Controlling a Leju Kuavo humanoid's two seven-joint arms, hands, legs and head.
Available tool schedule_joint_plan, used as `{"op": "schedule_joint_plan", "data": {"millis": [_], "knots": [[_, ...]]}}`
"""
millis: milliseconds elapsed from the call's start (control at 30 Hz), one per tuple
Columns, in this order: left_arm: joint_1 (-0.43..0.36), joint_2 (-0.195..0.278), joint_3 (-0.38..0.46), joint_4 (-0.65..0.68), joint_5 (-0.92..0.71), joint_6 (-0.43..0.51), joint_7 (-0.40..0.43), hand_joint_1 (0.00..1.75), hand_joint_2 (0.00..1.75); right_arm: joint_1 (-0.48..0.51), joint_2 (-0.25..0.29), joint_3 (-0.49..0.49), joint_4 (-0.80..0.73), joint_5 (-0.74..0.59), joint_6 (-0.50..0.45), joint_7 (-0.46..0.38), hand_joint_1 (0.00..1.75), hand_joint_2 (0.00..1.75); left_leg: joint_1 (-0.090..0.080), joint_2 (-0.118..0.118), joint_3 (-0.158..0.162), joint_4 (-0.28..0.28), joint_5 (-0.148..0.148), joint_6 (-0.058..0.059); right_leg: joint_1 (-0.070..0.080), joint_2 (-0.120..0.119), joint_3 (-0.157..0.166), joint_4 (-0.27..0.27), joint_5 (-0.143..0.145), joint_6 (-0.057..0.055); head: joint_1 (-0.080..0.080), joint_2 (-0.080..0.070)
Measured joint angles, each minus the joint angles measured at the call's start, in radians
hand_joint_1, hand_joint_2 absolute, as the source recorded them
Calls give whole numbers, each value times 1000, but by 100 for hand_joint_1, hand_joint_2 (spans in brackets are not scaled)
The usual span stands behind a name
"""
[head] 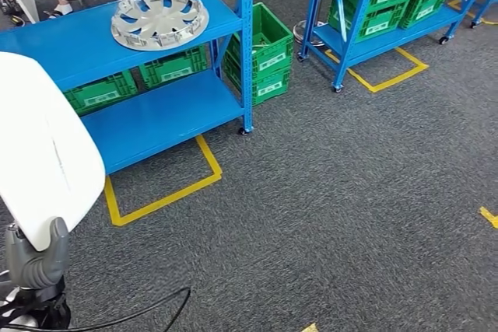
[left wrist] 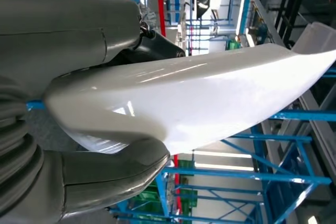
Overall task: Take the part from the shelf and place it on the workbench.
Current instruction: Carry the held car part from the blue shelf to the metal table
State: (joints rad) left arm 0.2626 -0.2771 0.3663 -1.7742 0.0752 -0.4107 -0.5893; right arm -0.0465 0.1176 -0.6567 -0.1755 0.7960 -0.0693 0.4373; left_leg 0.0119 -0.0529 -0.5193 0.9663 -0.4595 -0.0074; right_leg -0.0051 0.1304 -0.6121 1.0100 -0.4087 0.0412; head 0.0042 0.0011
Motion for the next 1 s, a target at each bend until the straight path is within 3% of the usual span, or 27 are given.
{"op": "schedule_joint_plan", "data": {"millis": [33, 100, 167, 200, 233, 300, 367, 400, 467, 533, 600, 667, 700, 733, 800, 867, 933, 1000], "knots": [[0, 0, -1, 1, -9, 0, -4, 175, 175, 2, 0, -1, 0, 0, 1, -1, 0, 0, 1, 13, 0, -2, 3, 6, 1, -28, -12, 21, -15, 5, 4, 0], [5, 1, -1, 2, -30, 0, -12, 175, 175, 1, 2, -2, 0, 3, 3, -3, 0, 0, 1, 42, 0, -4, 4, 14, 3, -96, -60, 125, -78, 15, 13, 0], [9, 1, 1, 5, -41, 0, -17, 175, 175, -3, 4, -2, 0, 4, 4, -8, 0, 0, -2, 73, -1, -4, 3, 16, -2, -120, -113, 251, -135, 22, 15, 0], [10, 1, 1, 7, -44, 0, -17, 175, 175, -3, 4, -2, 0, 4, 5, -10, 0, 0, -2, 88, -1, -4, 3, 16, -3, -123, -120, 279, -141, 24, 15, 0], [10, 1, 1, 8, -46, 0, -18, 175, 175, -2, 5, -2, 0, 4, 5, -11, 0, 0, -2, 102, 0, -4, 3, 15, -4, -126, -107, 265, -128, 25, 16, 0], [10, 0, 1, 10, -48, 1, -19, 175, 175, -1, 5, -2, 0, 5, 6, -15, 0, 0, -3, 127, 4, -3, 0, 11, -4, -155, -28, 137, -72, 25, 16, 0], [10, 0, 2, 11, -49, 1, -21, 175, 175, -3, 6, -3, 0, 6, 7, -21, 0, 0, -9, 148, 7, 0, -4, 1, 1, -187, 38, 22, -39, 15, 14, 0], [9, -1, 2, 11, -50, 1, -23, 175, 175, -5, 7, -3, 0, 7, 7, -24, 0, 0, -11, 157, 7, 1, -4, -4, 4, -192, 47, 2, -37, 8, 14, 0], [7, -4, 2, 11, -54, 4, -25, 175, 175, -3, 8, -3, 0, 9, 9, -31, 0, 0, -12, 172, 8, 1, -4, -15, 7, -171, 40, 2, -35, -9, 13, 0], [6, -8, 4, 11, -66, 10, -29, 175, 175, 1, 8, -4, 0, 11, 14, -40, 0, 0, -8, 148, 1, 19, -23, -26, 4, -151, 36, -2, -29, -23, 12, 0], [8, -10, 7, 11, -78, 15, -31, 175, 175, 2, 9, -7, 0, 12, 19, -48, 0, 0, -5, 94, -38, 108, -82, -33, 0, -129, 34, -5, -23, -34, 8, 0], [12, -12, 9, 12, -82, 16, -33, 175, 175, 1, 9, -8, 0, 13, 23, -54, 0, 0, -5, 66, -101, 241, -141, -33, 1, -102, 29, -5, -20, -38, 7, 0], [13, -14, 10, 12, -83, 17, -33, 175, 175, 2, 9, -9, 0, 13, 24, -54, 0, 0, -5, 62, -121, 280, -147, -32, 1, -87, 27, -5, -19, -38, 7, 0], [13, -14, 10, 12, -83, 17, -33, 175, 175, 4, 9, -9, 0, 14, 25, -55, 0, 0, -5, 60, -125, 282, -133, -31, 1, -72, 27, -4, -18, -37, 7, 0], [13, -15, 10, 13, -83, 16, -33, 175, 175, 7, 9, -10, 0, 17, 26, -55, 0, 0, -3, 44, -81, 187, -61, -27, 0, -42, 26, -2, -15, -33, 7, 0], [13, -17, 12, 13, -83, 15, -36, 175, 175, 6, 9, -11, 0, 20, 28, -56, 0, 0, 3, 0, -27, 68, -14, -24, 1, -14, 19, 5, -13, -24, 7, 0], [12, -22, 16, 13, -84, 17, -50, 175, 175, 7, 9, -12, 0, 22, 30, -62, 0, 0, 5, -24, -11, 23, -12, -20, 1, 8, 6, 9, -7, -13, 8, 0], [12, -25, 18, 13, -86, 20, -63, 175, 175, 10, 9, -12, 0, 22, 30, -66, 0, 0, 2, -16, -13, 22, -13, -16, -3, 20, -2, 6, -2, -6, 7, 0]]}}
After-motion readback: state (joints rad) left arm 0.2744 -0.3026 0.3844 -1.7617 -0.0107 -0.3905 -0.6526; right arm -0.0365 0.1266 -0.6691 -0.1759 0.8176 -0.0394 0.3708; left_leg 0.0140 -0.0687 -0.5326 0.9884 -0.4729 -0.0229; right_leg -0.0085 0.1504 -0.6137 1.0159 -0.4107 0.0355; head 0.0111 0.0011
